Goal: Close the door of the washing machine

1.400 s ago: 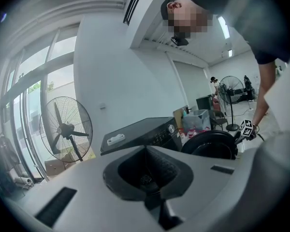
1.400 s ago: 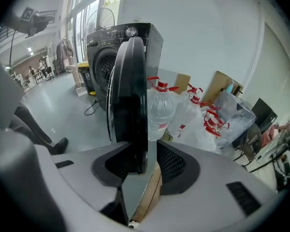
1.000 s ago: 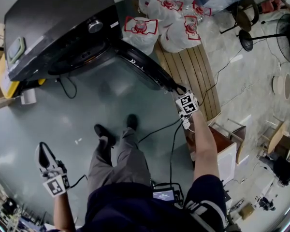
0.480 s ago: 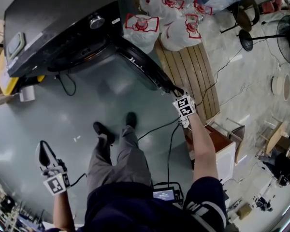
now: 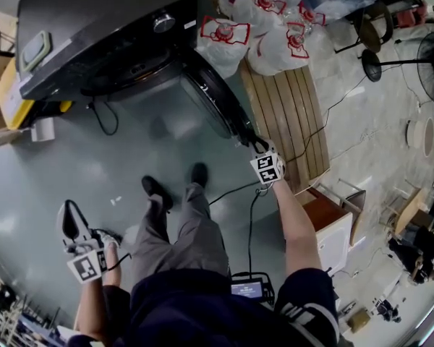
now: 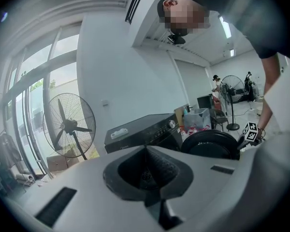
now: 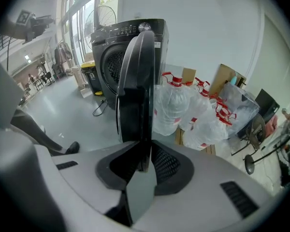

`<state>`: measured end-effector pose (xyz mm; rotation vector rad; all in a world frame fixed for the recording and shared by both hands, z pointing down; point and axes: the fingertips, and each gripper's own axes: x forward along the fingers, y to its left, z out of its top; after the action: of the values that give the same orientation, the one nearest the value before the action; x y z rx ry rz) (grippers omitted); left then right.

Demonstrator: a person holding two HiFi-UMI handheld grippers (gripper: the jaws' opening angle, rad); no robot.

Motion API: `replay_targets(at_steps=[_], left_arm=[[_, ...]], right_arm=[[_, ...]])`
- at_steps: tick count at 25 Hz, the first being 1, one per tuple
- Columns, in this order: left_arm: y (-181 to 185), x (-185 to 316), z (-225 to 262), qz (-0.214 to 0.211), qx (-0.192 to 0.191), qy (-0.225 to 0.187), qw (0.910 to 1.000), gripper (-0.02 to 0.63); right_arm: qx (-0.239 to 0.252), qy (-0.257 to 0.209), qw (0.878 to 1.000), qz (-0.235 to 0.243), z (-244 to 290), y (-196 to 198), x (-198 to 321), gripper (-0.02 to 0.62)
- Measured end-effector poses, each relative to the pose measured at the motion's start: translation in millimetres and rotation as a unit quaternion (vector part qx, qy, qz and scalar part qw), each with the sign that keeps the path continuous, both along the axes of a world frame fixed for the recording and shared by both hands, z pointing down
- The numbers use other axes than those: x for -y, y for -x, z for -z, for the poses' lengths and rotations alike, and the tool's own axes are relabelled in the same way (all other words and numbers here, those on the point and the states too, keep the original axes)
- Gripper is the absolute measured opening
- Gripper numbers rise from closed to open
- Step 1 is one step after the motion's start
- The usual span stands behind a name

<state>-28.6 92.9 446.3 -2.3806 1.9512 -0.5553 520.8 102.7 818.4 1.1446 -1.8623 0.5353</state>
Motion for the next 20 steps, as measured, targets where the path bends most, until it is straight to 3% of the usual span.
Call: replay_targets(at_steps=[8,20], left_arm=[[19.5,-7.4,5.8,-0.021,-0.002,-0.016,0.9996,0.028],[59.0,-22.2,-3.0,0.002,-0.024,-0.004,0.9997,0.028]], right_arm=[[-0.006,0.012,1.0,-0.026,-2.1,39.9,-18.0,0.087],[-0.003,0.033,0.997,-0.064,-5.1,105.7,-38.6,0.089]])
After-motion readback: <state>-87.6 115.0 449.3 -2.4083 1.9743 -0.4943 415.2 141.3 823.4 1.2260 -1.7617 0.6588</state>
